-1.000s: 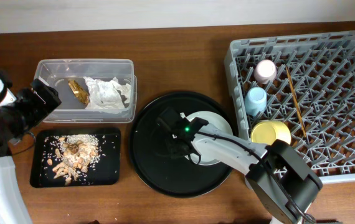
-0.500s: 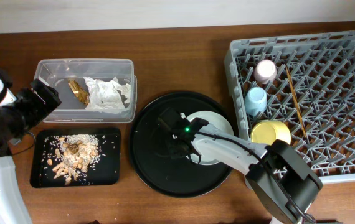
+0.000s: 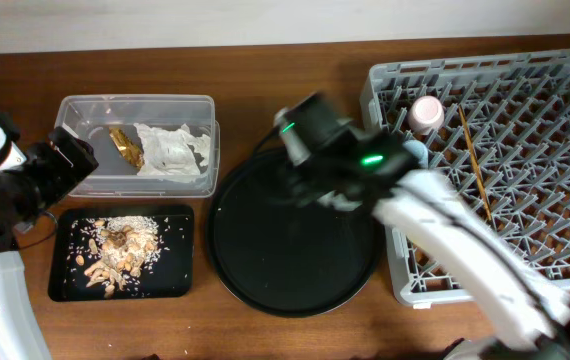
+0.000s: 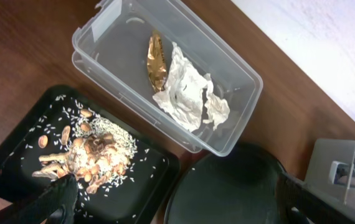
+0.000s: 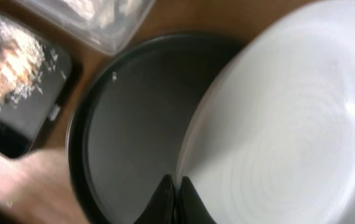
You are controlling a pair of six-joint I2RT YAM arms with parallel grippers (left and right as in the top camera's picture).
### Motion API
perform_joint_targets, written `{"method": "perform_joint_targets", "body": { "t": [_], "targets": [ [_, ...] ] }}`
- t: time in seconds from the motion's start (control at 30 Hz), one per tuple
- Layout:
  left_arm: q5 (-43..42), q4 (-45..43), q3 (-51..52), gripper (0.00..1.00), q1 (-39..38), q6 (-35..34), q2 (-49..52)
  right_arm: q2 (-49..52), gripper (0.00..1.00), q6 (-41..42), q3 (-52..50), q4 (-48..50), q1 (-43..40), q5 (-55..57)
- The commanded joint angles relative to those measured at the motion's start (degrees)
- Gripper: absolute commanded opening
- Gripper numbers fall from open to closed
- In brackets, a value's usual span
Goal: Sort waste into correct bins and load items into the dishwasher rack
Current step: 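Lift the white plate and stand it upright in the rack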
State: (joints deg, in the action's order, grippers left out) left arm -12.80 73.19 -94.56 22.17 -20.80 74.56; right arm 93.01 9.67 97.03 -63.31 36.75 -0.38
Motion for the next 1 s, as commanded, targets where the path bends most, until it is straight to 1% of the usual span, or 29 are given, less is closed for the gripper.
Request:
{"method": "perform_joint_targets", "body": {
  "t": [0.0, 0.07, 0.1, 0.13, 0.17, 0.2, 0.27, 0.3, 0.37, 0.5, 0.57, 0.63, 0.67, 0.83, 0.9, 0.97],
  "targets": [
    [0.22, -0.02, -0.2, 0.99, 0.24, -0.17, -0.07, -6.38, 0.04, -11.61, 7.15, -4.31, -12.57, -3.82],
    [0.22, -0.02, -0.2, 0.99, 0.24, -0.17, -0.07, -8.46, 0.04, -17.97, 7.67, -5.42, -24.98, -15.04],
    [0.22, -0.02, -0.2, 0.99, 0.24, -0.17, -0.07, -8.48, 0.04, -21.68, 7.65, -6.67, -35.23, -25.42],
    [0.22, -0.02, -0.2, 0.99, 0.24, -0.17, -0.07, -7.74, 0.04, -24.28, 7.65, -7.76, -42.82, -32.92],
    [0.22, -0.02, -0.2, 0.99, 0.24, -0.17, -0.07, -6.93, 0.04, -26.08, 7.65, -8.57, -48.15, -38.49],
    [0.22, -0.02, -0.2, 0.99, 0.24, -0.17, -0.07, -5.27, 0.04, -29.22, 7.63, -9.46, -55.15, -48.15],
    [0.22, -0.02, -0.2, 0.99, 0.24, -0.17, -0.07, -1.62, 0.04, -32.22, 7.52, -10.29, -64.06, -61.07],
    [0.22, -0.02, -0.2, 0.99, 0.24, -0.17, -0.07, 1.18, 0.04, -32.2, 7.5, -10.27, -67.95, -64.83],
    [0.22, -0.02, -0.2, 0.99, 0.24, -0.17, -0.07, 5.57, 0.04, -32.92, 7.5, -10.34, -71.04, -66.99],
    [0.22, -0.02, -0.2, 0.99, 0.24, -0.17, -0.07, 13.86, 0.04, -38.69, 7.5, -10.93, -71.69, -66.97],
    [0.22, -0.02, -0.2, 0.99, 0.24, -0.17, -0.07, 16.09, 0.04, -39.5, 7.5, -10.99, -71.65, -67.14],
    [0.22, -0.02, -0.2, 0.99, 0.24, -0.17, -0.07, 16.46, 0.04, -44.92, 7.5, -12.63, -71.65, -66.84],
    [0.22, -0.02, -0.2, 0.99, 0.24, -0.17, -0.07, 16.46, 0.04, -49.62, 7.5, -14.58, -71.65, -66.69],
    [0.22, -0.02, -0.2, 0.99, 0.24, -0.17, -0.07, 16.48, 0.04, -50.23, 7.41, -16.11, -69.59, -66.47],
    [0.22, -0.02, -0.2, 0.99, 0.24, -0.17, -0.07, 16.48, 0.04, -52.89, 7.39, -18.27, -68.02, -64.57],
    [0.22, -0.02, -0.2, 0.99, 0.24, -0.17, -0.07, 16.48, 0.04, -52.98, 7.39, -18.97, -66.62, -60.92]
  ]
}}
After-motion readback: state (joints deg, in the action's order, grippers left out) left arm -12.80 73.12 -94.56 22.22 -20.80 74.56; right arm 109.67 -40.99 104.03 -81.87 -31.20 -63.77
